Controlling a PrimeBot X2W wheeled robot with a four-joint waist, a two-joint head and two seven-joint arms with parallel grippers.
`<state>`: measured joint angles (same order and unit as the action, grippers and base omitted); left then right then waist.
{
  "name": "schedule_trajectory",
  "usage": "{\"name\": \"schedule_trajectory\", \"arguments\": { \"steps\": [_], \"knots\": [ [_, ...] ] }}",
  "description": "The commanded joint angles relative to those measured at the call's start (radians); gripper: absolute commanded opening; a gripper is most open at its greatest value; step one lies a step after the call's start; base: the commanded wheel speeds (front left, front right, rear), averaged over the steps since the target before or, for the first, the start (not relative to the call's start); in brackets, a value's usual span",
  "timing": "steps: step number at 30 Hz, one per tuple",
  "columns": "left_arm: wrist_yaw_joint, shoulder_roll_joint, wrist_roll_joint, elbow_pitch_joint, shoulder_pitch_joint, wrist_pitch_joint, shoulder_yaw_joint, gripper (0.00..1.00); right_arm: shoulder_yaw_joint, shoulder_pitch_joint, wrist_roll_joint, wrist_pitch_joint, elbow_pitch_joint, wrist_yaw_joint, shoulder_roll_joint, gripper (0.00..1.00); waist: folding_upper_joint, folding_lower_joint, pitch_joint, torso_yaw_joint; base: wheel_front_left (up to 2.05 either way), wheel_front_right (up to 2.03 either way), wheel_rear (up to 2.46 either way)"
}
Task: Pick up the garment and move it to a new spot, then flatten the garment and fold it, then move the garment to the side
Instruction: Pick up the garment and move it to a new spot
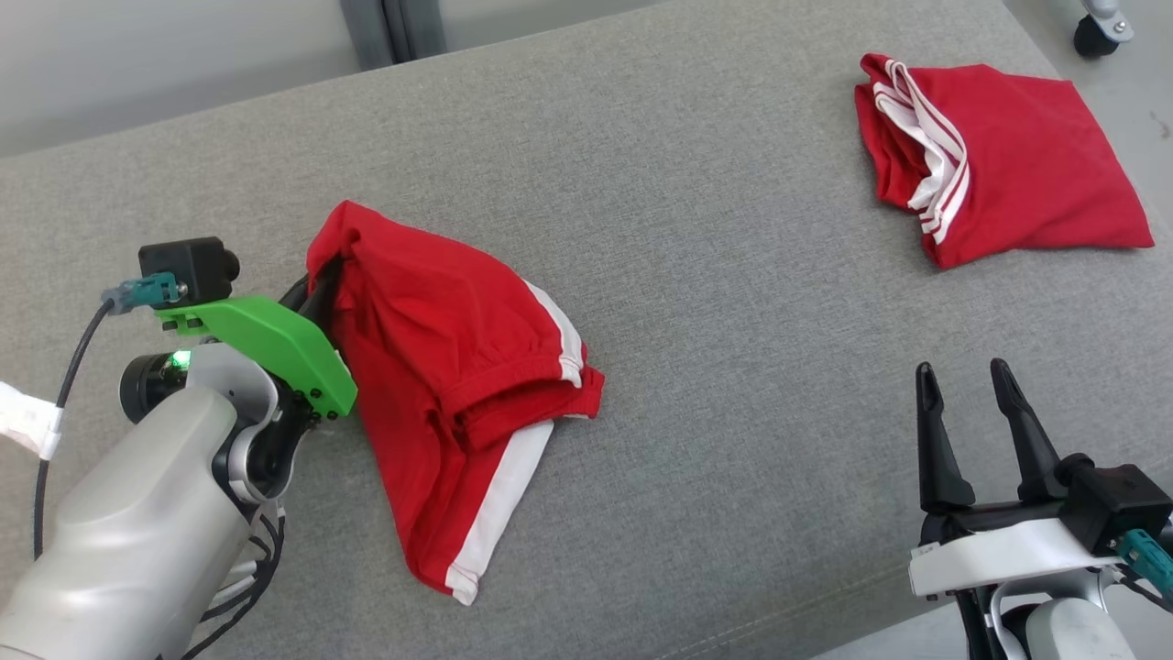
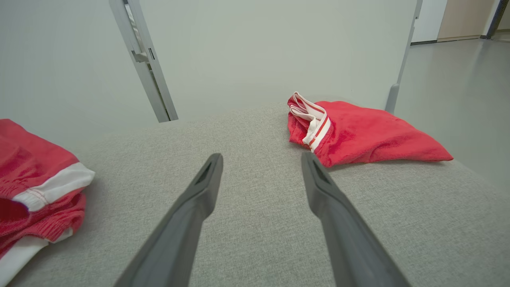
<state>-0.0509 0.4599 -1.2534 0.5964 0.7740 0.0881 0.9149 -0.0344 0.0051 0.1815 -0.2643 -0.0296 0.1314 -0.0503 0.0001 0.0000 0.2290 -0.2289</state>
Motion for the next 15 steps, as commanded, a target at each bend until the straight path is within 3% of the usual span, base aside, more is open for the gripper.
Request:
{"name": "schedule_trajectory", "arguments": {
  "steps": [1,9,15],
  "knots": [
    [0.015,-0.016,0.004,0.049,0.013,0.022,-0.004,1.0,0.004,0.002,-0.006,0.0,-0.005,-0.002,-0.001,1.0,-0.0001,0.0,0.007,0.002,0.0,0.0,0.0],
    [0.016,-0.085,0.115,0.25,0.02,0.175,-0.035,1.0,-0.003,-0.007,-0.031,0.0,-0.016,-0.002,-0.001,1.0,-0.0001,0.0,-0.046,0.055,0.0,0.0,0.0],
    [-0.019,-0.105,0.335,0.062,-0.13,0.175,-0.285,1.0,-0.038,0.023,-0.057,0.0,-0.008,-0.002,-0.001,1.0,-0.0001,0.0,-0.112,0.117,0.0,0.0,0.0]
  ]
}}
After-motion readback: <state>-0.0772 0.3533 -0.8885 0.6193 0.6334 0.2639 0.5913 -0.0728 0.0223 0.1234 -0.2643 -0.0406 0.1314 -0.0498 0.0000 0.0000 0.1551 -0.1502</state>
